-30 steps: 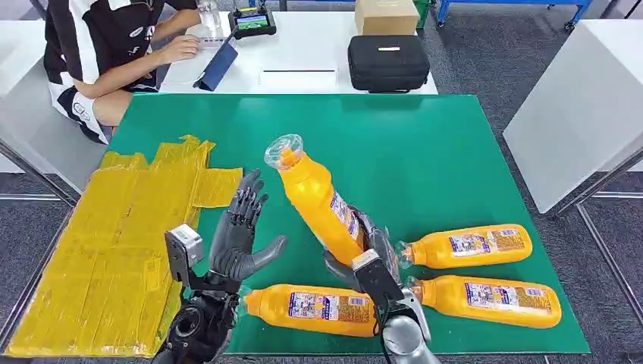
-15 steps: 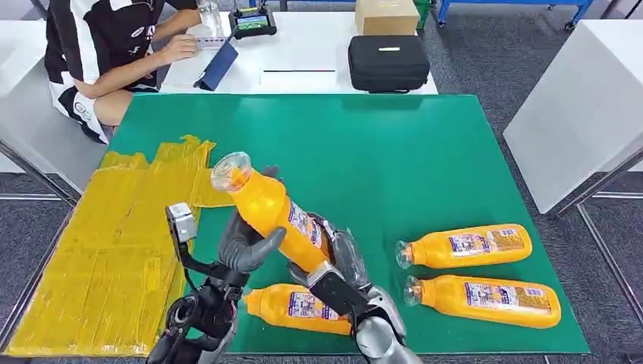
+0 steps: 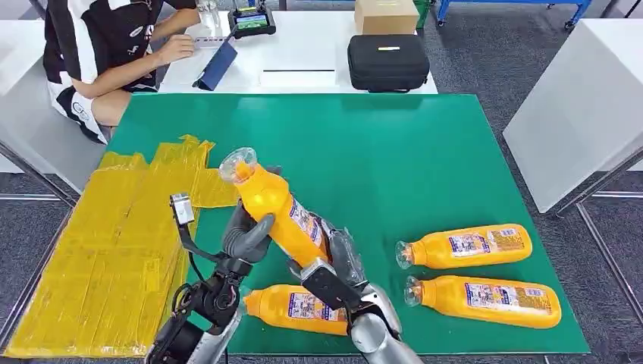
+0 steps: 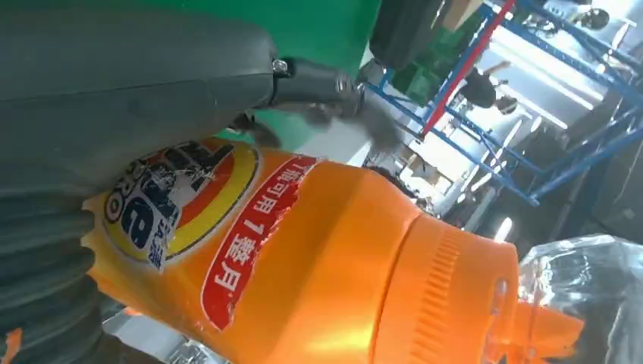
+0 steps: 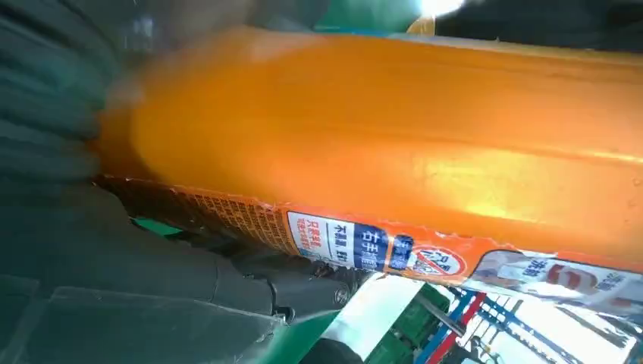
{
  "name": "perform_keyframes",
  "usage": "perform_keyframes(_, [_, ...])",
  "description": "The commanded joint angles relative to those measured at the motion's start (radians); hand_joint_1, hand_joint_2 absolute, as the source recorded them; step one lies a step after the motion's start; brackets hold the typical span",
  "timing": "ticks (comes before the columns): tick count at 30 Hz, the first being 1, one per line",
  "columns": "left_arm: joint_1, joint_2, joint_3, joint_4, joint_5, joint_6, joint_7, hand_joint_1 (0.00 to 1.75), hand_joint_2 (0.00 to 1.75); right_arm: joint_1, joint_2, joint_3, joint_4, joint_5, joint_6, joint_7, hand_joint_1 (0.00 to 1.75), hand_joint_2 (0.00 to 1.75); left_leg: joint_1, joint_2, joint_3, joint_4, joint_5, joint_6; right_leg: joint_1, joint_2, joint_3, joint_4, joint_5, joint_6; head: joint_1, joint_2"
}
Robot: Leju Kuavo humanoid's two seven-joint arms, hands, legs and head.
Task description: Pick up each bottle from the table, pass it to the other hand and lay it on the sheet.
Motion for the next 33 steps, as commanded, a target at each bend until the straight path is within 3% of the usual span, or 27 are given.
perform_keyframes(1, [-0.064,0.000,-0.014,0.087,-0.020,0.039,-0.027,1.75,1.75,-0.020,-0.029,0.071,0.059,-0.001,0.003,-0.011,1.75,1.75,0.001,-0.001,0.003,-0.001,-0.001,-0.003,0.001,-0.002,0.003,-0.001,-0.001,0.000,0.000,0.000])
perform_keyframes(25, [-0.078,-0.006,-0.007,0.092,-0.083,0.089,-0.102,1.75,1.75,-0.006,-0.036,0.020,0.015,0.006,0.008,-0.003,1.75,1.75,0.001,-0.002,0.004,0.000,-0.002,-0.004,0.001,-0.004,0.005,-0.001,-0.002,0.000,0.000,0.000])
perform_keyframes(26, [-0.080,-0.002,-0.002,0.073,-0.132,0.133,-0.138,1.75,1.75,0.002,-0.036,0.004,-0.008,0.003,-0.006,-0.003,1.17,1.75,0.001,-0.002,0.003,0.000,-0.001,-0.004,0.001,-0.003,0.004,-0.001,-0.002,0.000,0.000,0.000])
perform_keyframes(27, [-0.076,0.007,0.017,0.030,-0.213,0.206,-0.199,1.75,1.75,0.018,-0.041,-0.014,-0.061,-0.004,-0.012,-0.007,0.00,1.75,0.001,-0.002,0.002,0.000,-0.001,-0.003,0.001,-0.004,0.003,0.000,-0.001,0.000,0.000,0.000])
perform_keyframes(30, [-0.036,0.025,0.103,-0.124,-0.349,0.321,-0.238,1.75,1.75,0.071,-0.073,-0.049,-0.254,-0.009,-0.009,-0.001,0.00,1.75,0.001,-0.001,0.001,0.002,-0.002,-0.003,0.001,-0.003,0.002,0.001,-0.002,0.000,0.000,0.000])
perform_keyframes(33, [-0.011,0.036,0.173,-0.243,-0.657,0.536,-0.321,1.75,1.75,0.137,-0.101,-0.068,-0.463,-0.068,0.011,-0.003,0.00,1.75,0.001,0.000,-0.001,0.002,-0.002,-0.003,0.001,-0.001,0.000,0.002,-0.002,0.000,0.000,0.000])
